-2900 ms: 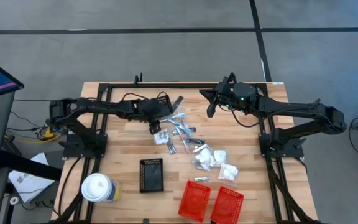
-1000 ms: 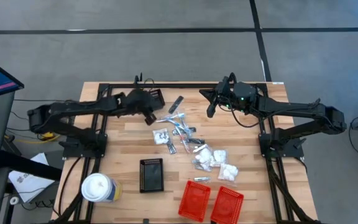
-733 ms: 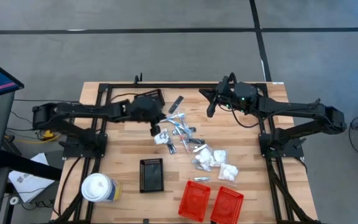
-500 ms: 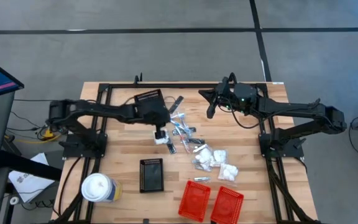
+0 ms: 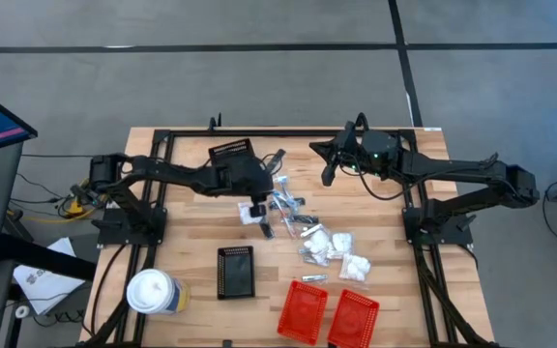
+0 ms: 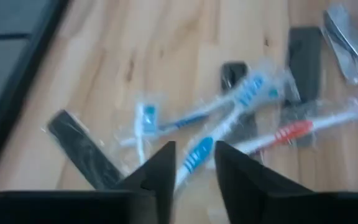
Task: Pick & Place Travel size toiletries
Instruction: Put the blue toothbrush into the top black bin
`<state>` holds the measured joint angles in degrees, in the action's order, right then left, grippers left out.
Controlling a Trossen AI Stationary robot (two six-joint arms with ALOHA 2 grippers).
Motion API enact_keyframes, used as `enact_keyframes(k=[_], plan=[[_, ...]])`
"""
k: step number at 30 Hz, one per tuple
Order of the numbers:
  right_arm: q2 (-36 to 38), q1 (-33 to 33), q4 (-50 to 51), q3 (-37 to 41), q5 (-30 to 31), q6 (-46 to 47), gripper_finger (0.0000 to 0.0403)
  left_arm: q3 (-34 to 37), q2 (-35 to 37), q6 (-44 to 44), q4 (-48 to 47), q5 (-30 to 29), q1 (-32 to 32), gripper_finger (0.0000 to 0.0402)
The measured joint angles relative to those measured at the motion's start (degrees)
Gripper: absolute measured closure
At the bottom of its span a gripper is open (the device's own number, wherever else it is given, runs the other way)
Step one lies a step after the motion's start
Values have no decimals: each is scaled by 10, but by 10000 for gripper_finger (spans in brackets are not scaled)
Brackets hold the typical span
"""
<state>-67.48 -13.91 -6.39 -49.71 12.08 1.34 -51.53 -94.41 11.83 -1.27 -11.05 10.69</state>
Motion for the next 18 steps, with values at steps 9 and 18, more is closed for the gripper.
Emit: enact_keyframes(k=[9, 18], plan=[[0, 0, -10, 0, 0, 1, 403, 0, -26, 11, 18, -37, 0, 197], [0, 0, -11, 0, 0, 2, 403, 0, -58, -2, 27, -40, 30, 195]])
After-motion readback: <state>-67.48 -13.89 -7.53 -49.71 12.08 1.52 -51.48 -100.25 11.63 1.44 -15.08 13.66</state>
